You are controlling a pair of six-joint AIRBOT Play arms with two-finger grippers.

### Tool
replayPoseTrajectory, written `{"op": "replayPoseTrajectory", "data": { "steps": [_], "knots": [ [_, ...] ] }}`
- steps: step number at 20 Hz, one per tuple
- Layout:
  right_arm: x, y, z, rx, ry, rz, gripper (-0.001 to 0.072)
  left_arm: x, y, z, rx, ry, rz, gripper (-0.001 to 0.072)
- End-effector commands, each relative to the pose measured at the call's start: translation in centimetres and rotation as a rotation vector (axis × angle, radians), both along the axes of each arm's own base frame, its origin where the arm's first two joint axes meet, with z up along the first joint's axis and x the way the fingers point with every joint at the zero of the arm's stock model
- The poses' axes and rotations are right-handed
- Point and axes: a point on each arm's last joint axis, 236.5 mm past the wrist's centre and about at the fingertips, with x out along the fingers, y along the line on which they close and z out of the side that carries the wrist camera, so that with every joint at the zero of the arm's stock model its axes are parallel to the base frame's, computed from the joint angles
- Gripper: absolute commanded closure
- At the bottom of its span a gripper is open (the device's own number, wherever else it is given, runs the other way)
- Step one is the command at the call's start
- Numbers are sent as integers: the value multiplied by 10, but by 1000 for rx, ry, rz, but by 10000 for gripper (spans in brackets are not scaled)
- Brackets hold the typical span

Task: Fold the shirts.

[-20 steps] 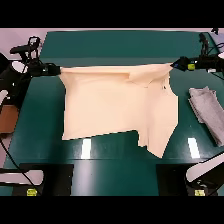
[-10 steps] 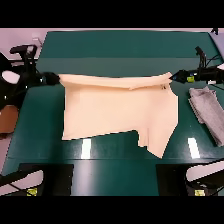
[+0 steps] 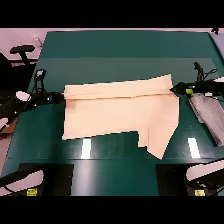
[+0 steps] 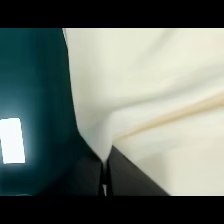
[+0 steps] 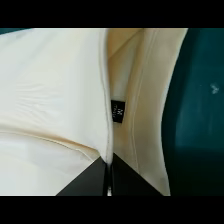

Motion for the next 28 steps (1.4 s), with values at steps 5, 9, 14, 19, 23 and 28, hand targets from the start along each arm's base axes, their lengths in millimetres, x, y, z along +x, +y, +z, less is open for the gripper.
{"op": "replayPoseTrajectory", "data": {
  "steps": [5, 9, 14, 19, 23, 28],
  "knots": [
    [-8, 12, -12, 31, 37, 37, 693, -11, -8, -27, -39, 83, -10, 679],
    [-11, 15, -5, 39, 33, 55, 293, -12, -12, -22, -48, 85, -28, -4],
    [-16, -4, 66, -2, -92, 38, 96, -19, 8, 50, -36, -50, -18, 53],
    [-59, -17, 148, 24, -117, -15, 108, -89, -22, 100, -177, 34, -109, 53],
    [-115, -25, 133, 48, 18, -121, 134, -123, -39, 72, -260, 172, -113, 52],
    [-187, -22, 64, 190, 217, -350, 145, -162, -42, 29, -303, 371, -53, 52]
  ]
}}
